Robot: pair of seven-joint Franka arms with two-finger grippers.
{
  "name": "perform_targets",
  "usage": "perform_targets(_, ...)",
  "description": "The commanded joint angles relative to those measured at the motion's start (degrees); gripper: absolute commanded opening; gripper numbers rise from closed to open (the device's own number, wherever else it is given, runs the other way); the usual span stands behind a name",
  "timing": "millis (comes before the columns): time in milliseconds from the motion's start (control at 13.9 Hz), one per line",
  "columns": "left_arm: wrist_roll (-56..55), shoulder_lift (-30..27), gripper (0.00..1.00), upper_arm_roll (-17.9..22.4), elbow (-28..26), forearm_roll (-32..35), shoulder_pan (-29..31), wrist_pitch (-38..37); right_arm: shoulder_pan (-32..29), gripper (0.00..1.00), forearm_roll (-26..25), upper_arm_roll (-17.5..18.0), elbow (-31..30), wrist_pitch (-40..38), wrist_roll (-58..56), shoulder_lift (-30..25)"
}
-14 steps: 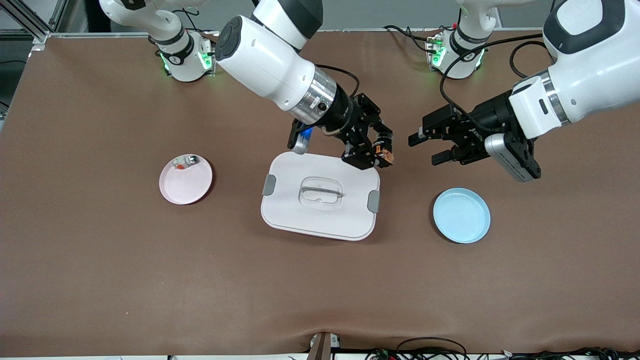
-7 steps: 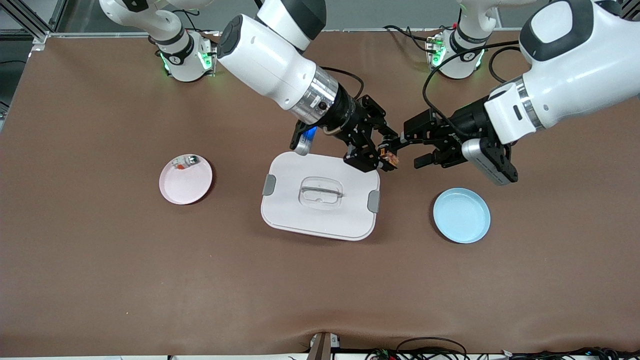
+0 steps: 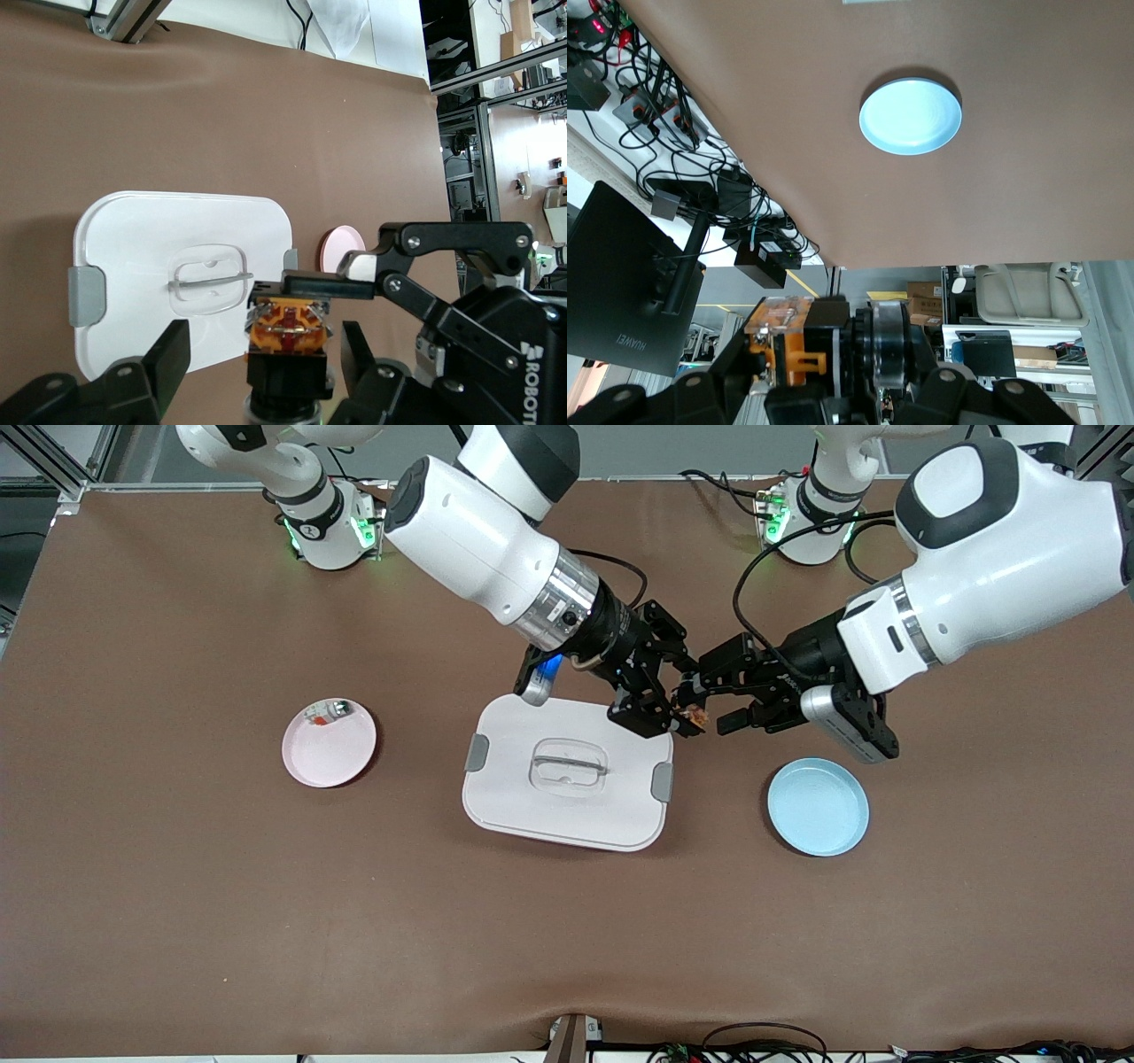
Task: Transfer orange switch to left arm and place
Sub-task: 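Grasp the switch with the left gripper beside the right gripper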
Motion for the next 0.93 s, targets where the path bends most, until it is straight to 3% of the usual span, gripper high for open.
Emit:
perform_targets(0,-1.8,0.2,0.77,-0.1,1.3,-0.5,-0.8,1.0,1.0,0.00,1.0,-0.4,3.0,1.2,1.3,1.5)
perform_targets(144,-1.7,0.2,0.76,-0.1,1.4,-0.3,-1.0,1.0,1.0,0.00,1.0,-0.4,3.0,1.2,1.2,1.6)
perform_targets(216,-1.7,0.2,0.69,-0.1,1.4,-0.3,-1.0,1.0,1.0,0.00,1.0,-0.4,3.0,1.2,1.3,1.6)
perform_targets(359,-1.4,0.2,0.40,-0.1,1.3,-0.1,-0.9,0.9,1.0,0.00,1.0,-0.4,3.0,1.2,1.2,1.6)
perform_targets(503,-1.5,-0.1,0.00,-0.1,1.3,0.0,-0.8,0.3,1.0,0.00,1.0,-0.4,3.0,1.2,1.2,1.6)
perform_targets(791,-0.8,-0.1,0.00,0.0,1.3,0.4,-0.2,0.3,1.0,0.00,1.0,-0.4,3.0,1.2,1.2,1.7)
perform_targets(863,-0.7,-0.2,0.00,0.0,1.3,0.4,0.1,0.3,0.9,0.69,1.0,-0.4,3.0,1.2,1.3,1.7)
